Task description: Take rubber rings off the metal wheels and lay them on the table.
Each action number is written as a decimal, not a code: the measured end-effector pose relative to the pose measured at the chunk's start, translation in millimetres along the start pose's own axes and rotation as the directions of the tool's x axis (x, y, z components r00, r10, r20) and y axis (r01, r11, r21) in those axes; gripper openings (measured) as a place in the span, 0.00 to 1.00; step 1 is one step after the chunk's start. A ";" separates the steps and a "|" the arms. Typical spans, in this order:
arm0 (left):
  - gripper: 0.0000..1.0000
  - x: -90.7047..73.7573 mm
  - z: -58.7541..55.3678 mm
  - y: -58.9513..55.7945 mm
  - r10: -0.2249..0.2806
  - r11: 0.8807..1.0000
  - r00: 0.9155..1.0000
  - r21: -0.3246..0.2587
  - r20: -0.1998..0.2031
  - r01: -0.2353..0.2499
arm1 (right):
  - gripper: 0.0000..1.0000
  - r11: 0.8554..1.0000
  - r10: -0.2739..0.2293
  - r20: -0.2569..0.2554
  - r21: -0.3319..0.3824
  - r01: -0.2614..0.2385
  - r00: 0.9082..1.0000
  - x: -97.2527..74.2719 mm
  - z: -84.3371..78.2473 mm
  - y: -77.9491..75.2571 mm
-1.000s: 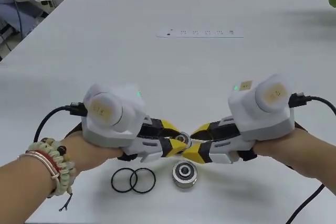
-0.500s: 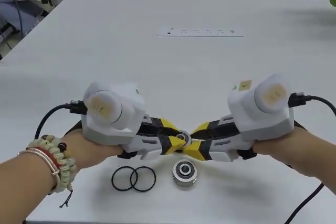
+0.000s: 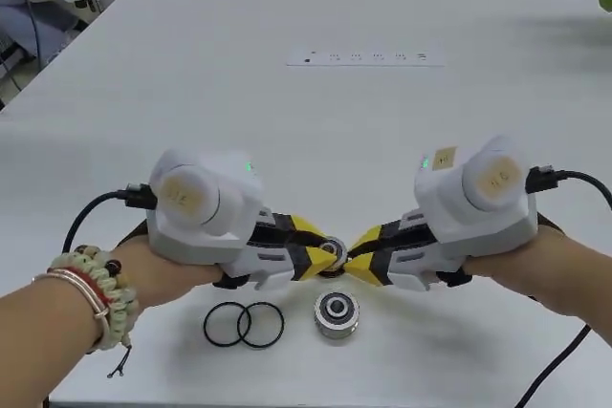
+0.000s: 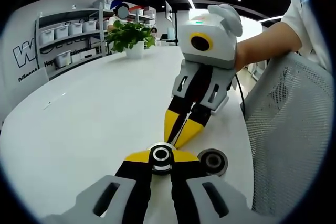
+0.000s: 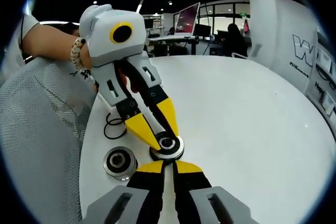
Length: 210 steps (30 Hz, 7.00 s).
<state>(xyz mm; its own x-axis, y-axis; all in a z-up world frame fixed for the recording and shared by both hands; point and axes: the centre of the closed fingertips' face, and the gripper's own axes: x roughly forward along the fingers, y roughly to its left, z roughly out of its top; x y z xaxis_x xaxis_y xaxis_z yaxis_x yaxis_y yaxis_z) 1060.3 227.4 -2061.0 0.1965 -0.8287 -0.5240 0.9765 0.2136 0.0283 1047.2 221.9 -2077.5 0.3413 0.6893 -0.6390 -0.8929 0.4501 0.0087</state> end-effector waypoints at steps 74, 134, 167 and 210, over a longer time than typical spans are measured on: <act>0.08 -0.7 1.2 -1.3 0.003 0.999 1.000 0.040 0.002 -0.003 | 0.00 0.890 0.043 0.135 0.444 -0.100 0.990 -5.1 36.4 2.1; 0.75 -148.7 36.0 -30.5 0.105 0.994 0.994 0.027 -0.009 -0.105 | 0.00 0.921 -0.016 0.136 0.388 -0.038 0.991 -19.8 61.8 1.4; 0.92 -167.8 -16.7 -44.9 0.189 0.969 0.982 -0.158 -0.014 -0.188 | 0.00 0.953 0.139 0.031 0.269 -0.142 0.990 5.6 47.9 45.3; 0.96 -164.9 -28.7 -38.8 0.206 0.947 0.978 -0.245 -0.022 -0.205 | 0.04 0.978 0.074 0.004 0.195 -0.073 0.997 5.7 41.6 31.6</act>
<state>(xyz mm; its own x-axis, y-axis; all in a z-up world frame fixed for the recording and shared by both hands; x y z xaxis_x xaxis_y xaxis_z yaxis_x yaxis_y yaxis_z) 987.5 370.6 -2000.1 0.3915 -0.7553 -0.5257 0.8632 0.4993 -0.0746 1033.2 263.7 -2048.8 0.2756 0.7230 -0.6335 -0.8413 0.5002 0.2049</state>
